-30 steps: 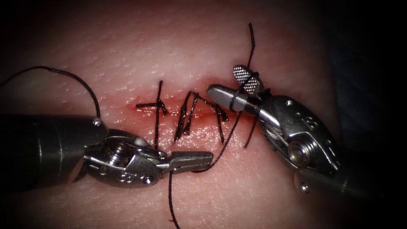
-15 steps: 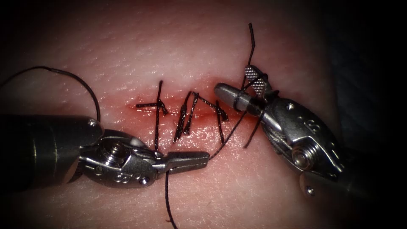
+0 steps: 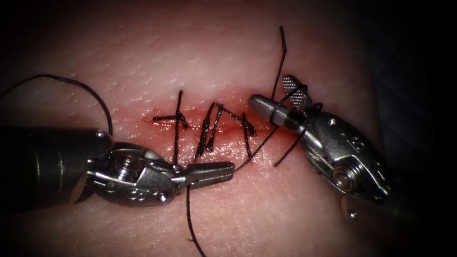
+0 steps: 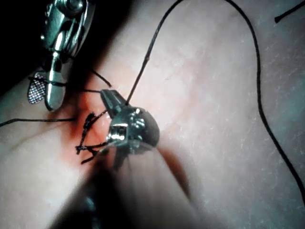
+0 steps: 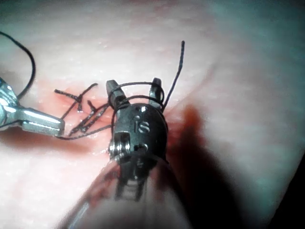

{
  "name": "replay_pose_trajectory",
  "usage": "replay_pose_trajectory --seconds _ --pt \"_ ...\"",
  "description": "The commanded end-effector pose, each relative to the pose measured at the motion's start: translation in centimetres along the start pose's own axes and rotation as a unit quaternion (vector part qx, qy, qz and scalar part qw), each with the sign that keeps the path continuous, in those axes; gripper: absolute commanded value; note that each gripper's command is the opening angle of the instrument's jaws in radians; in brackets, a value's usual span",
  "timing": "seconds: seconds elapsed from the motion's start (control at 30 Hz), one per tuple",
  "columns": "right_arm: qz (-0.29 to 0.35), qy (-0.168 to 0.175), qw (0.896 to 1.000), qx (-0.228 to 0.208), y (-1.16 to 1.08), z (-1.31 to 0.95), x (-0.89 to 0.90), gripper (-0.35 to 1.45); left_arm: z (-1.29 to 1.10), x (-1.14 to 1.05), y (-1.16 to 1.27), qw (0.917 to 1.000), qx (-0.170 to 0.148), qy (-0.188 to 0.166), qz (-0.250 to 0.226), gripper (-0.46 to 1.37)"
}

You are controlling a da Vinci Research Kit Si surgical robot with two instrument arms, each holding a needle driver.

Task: Wound Closure
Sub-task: Grab the suture tail with the right gripper

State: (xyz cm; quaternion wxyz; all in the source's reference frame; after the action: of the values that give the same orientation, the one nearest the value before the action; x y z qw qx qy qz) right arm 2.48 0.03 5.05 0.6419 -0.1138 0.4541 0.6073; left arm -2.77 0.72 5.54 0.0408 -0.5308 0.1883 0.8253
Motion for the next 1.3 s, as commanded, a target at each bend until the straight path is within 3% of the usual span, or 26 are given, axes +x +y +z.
replay_pose_trajectory --seconds 0.03,0.07,0.2,0.3,0.37,0.43,0.53,0.9,1.3 --pt "0.000 0.000 1.000 0.001 0.00 0.00 0.01 1.15 -0.01 -0.01 0.02 1.0000 -0.005 0.001 -0.008 -0.26" --pt "0.000 0.000 1.000 0.000 0.00 0.00 0.01 1.14 0.00 0.00 0.02 0.9999 -0.006 0.001 -0.014 -0.06" --pt "0.000 0.000 1.000 0.000 0.00 0.00 0.01 1.14 0.01 0.01 0.03 0.9999 -0.004 0.001 -0.014 0.03" --pt "0.000 0.000 1.000 0.000 0.00 0.00 0.01 1.15 0.02 0.01 0.03 0.9998 -0.002 0.002 -0.021 0.23" --pt "0.000 -0.002 1.000 0.000 0.00 0.00 0.01 1.14 0.01 0.01 0.03 0.9997 0.003 0.005 -0.022 0.21" --pt "0.000 -0.002 1.000 0.000 0.00 0.00 0.01 1.15 0.01 0.01 0.03 0.9995 0.009 0.009 -0.030 0.45" --pt "0.000 -0.002 1.000 0.000 0.01 0.00 0.01 1.15 0.00 0.02 0.04 0.9994 0.011 0.009 -0.030 0.40" --pt "0.000 -0.004 1.000 0.000 0.04 0.01 0.02 1.15 -0.11 0.03 0.05 0.9994 0.011 0.010 -0.032 0.54" --pt "0.000 -0.004 1.000 -0.001 0.04 0.02 0.03 1.14 -0.25 0.00 0.02 0.9991 0.022 0.015 -0.034 0.43"
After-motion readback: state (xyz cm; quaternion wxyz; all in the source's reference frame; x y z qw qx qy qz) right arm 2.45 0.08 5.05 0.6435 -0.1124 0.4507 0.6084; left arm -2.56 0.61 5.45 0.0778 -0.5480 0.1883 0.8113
